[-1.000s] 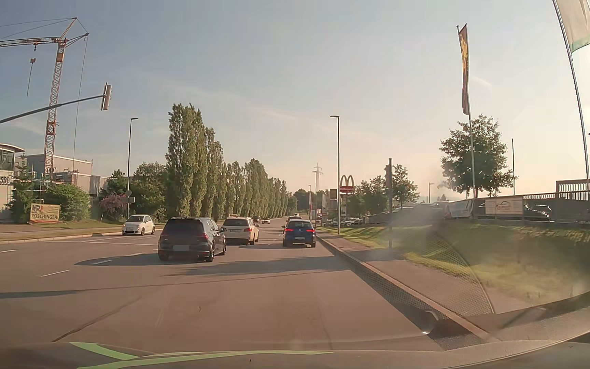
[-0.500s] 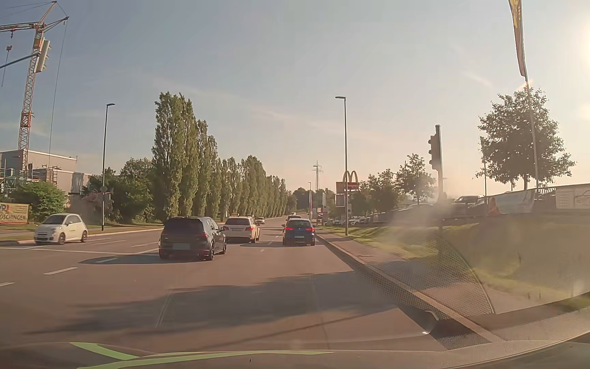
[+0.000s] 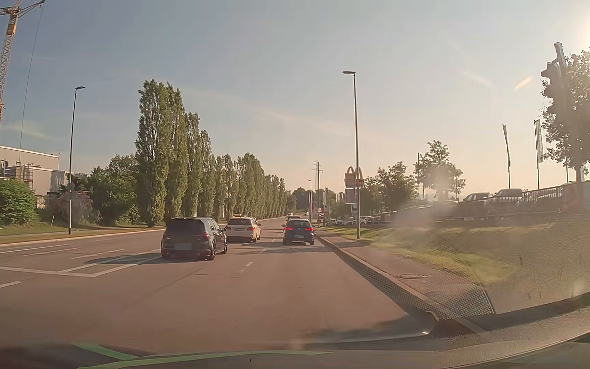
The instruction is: Follow the waypoints while adhering to traffic rules and regulations
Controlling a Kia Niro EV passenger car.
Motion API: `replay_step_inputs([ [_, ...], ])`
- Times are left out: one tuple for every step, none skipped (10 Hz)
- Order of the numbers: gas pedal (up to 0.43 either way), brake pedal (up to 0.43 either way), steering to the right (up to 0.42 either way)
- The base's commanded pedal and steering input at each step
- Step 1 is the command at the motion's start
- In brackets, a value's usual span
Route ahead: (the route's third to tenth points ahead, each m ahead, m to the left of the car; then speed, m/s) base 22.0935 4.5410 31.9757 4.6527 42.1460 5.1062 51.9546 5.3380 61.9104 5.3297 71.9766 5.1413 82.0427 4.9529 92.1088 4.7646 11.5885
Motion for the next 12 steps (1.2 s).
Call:
replay_step_inputs([
  [0.079,0.0,0.001],
  [0.079,0.0,0.001],
  [0.079,0.0,0.001],
  [0.079,0.0,0.001],
  [0.079,0.0,0.001],
  [0.079,0.0,0.001],
  [0.079,0.0,0.001],
  [0.079,0.0,0.001],
  [0.079,0.0,0.001],
  [0.079,0.0,0.001],
  [0.087,0.0,0.001],
  [0.087,0.0,0.001],
])
